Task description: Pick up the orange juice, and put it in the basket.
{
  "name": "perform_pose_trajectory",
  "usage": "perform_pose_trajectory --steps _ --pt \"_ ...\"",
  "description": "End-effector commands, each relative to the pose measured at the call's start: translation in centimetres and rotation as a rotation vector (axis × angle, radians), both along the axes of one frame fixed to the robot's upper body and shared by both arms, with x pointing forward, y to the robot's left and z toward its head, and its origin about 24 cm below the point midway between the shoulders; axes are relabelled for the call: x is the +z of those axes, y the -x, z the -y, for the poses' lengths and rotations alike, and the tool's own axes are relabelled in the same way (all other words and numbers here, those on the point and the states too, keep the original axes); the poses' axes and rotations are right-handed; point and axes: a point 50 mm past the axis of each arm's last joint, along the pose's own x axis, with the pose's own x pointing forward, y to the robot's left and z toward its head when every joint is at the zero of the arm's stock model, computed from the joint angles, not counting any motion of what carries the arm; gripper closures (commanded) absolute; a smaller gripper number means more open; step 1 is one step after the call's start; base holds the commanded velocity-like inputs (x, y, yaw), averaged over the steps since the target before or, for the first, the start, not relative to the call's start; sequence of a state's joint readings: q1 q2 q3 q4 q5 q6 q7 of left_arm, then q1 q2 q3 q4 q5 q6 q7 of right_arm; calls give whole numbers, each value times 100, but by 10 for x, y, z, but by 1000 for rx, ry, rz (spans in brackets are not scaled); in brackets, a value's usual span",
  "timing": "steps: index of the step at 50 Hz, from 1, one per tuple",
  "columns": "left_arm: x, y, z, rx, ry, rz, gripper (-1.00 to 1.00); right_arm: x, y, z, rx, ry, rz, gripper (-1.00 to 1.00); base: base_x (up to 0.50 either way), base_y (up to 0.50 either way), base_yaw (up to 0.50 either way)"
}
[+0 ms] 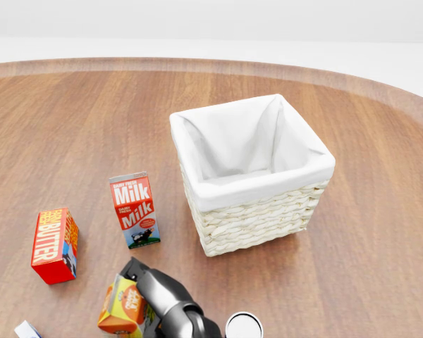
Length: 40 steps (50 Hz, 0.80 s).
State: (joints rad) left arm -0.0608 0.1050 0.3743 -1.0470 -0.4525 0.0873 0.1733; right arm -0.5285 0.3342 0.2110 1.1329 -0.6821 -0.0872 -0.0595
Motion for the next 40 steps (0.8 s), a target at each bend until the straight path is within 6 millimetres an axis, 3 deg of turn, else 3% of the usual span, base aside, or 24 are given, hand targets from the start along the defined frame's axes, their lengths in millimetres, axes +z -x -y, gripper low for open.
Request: perform_pose_trajectory --steps 1,16,40 --pt "0 0 0 0 0 0 -100 22 -16 0 -79 -58 109 100 0 0 0" --pt "0 0 0 0 0 0 -100 48 -22 -8 -41 -141 186 100 0 0 0" --pt "0 0 0 0 0 0 -100 73 -27 -13 -6 -201 262 100 0 0 0"
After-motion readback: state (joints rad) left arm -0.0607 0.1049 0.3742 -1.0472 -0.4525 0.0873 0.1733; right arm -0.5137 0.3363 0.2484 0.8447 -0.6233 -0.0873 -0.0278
